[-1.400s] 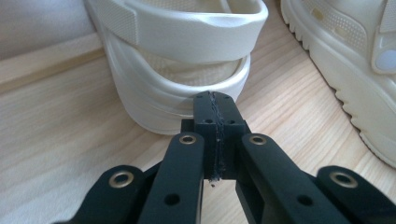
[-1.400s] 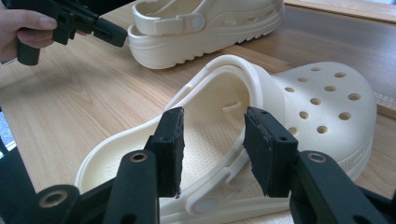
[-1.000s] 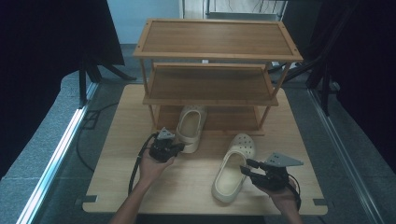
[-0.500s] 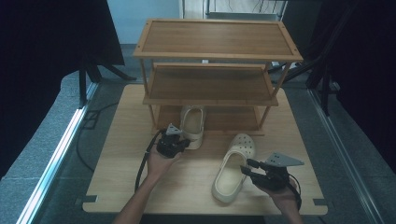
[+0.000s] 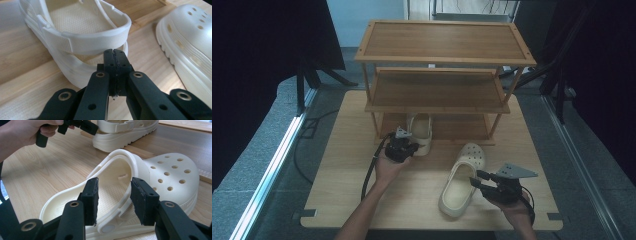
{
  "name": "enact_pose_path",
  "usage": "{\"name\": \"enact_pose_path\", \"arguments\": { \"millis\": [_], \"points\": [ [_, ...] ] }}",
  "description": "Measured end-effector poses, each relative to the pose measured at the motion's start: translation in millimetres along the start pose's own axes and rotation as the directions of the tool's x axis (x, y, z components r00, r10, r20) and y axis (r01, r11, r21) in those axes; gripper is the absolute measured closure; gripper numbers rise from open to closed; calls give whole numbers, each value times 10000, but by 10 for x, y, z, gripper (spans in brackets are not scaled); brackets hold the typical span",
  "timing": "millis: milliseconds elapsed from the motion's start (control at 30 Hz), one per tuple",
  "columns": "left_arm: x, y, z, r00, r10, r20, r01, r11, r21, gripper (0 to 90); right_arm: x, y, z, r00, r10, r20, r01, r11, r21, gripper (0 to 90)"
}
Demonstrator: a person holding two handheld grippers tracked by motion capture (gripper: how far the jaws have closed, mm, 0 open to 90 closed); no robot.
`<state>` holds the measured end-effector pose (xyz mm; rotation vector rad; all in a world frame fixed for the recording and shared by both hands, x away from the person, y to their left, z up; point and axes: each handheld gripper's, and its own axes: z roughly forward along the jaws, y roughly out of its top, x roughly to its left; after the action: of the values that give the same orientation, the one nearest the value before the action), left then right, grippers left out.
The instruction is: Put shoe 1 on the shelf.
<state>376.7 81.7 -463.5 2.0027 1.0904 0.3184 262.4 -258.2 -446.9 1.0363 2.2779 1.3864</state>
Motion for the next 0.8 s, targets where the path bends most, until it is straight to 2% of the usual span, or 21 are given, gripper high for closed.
{"name": "enact_pose_path", "arguments": {
  "millis": [267, 467, 600, 800],
  "points": [
    [22, 39, 87, 9997, -173, -143, 170, 9997, -181, 897, -2, -2, -1, 10000, -3, -3, 3, 10000, -3, 582],
    [51, 81, 148, 9995, -55, -317, 46, 9996, -274, 897, 0, -4, -3, 10000, -14, 7, 14, 10000, 8, 581],
    [50, 108, 192, 9991, -183, -386, 169, 9993, -338, 889, -2, -5, -2, 10000, 0, -10, 0, 10000, 3, 582],
    [69, 119, 214, 9993, -252, -273, 241, 9990, -387, 883, 1, -4, -6, 10000, -25, 15, 25, 10000, 15, 582]
  ]
}}
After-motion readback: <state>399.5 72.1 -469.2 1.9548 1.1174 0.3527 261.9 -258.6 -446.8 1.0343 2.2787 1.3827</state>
